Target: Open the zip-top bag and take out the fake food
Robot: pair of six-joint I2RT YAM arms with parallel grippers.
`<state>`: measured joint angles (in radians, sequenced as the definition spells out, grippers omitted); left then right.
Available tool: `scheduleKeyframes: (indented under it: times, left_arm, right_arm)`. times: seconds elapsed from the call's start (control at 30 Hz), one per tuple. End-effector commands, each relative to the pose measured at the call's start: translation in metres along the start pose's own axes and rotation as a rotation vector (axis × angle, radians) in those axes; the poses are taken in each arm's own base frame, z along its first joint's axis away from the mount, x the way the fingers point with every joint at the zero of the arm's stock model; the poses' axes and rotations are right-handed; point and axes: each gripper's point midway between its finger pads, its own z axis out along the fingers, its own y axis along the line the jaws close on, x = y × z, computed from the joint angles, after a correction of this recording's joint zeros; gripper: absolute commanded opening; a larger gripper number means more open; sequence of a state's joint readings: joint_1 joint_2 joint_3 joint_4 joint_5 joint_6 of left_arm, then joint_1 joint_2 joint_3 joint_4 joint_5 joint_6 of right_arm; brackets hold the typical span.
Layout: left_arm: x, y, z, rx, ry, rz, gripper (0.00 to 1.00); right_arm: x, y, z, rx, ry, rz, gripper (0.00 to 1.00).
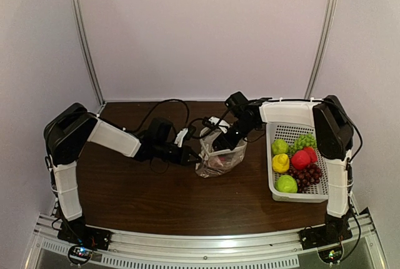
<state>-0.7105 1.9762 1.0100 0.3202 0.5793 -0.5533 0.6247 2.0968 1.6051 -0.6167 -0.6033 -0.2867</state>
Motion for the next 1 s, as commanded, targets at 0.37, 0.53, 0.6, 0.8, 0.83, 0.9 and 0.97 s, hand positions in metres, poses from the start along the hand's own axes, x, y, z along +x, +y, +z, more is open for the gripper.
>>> scheduleKeyframes:
  times: [0.37, 0.53, 0.6, 0.8, 0.83, 0.9, 0.97]
  left_arm:
    - [0.008, 0.013, 0.005, -0.04, 0.037, -0.04, 0.0]
    - [0.008, 0.015, 0.003, -0.05, 0.037, -0.043, 0.0]
    - [0.007, 0.017, 0.001, -0.054, 0.035, -0.046, 0.0]
    - [0.003, 0.012, -0.005, -0.051, 0.021, -0.038, 0.0]
    - [0.001, 0.01, -0.007, -0.05, 0.017, -0.035, 0.0]
    - [-0.004, 0.006, -0.012, -0.051, 0.003, -0.023, 0.0]
    - [-0.008, 0.002, -0.016, -0.051, -0.006, -0.011, 0.0]
  right_arm:
    - [0.012, -0.022, 0.003, 0.103, 0.06, 0.041, 0.75]
    - [-0.009, -0.006, -0.035, 0.108, -0.015, -0.026, 0.7]
    - [-0.014, 0.002, -0.05, 0.1, -0.037, -0.05, 0.69]
    - [-0.027, 0.031, -0.095, 0.063, -0.105, -0.117, 0.69]
    - [-0.03, 0.036, -0.104, 0.061, -0.122, -0.127, 0.69]
    - [-0.035, 0.043, -0.121, 0.063, -0.152, -0.144, 0.69]
    - [-0.039, 0.051, -0.137, 0.053, -0.185, -0.156, 0.69]
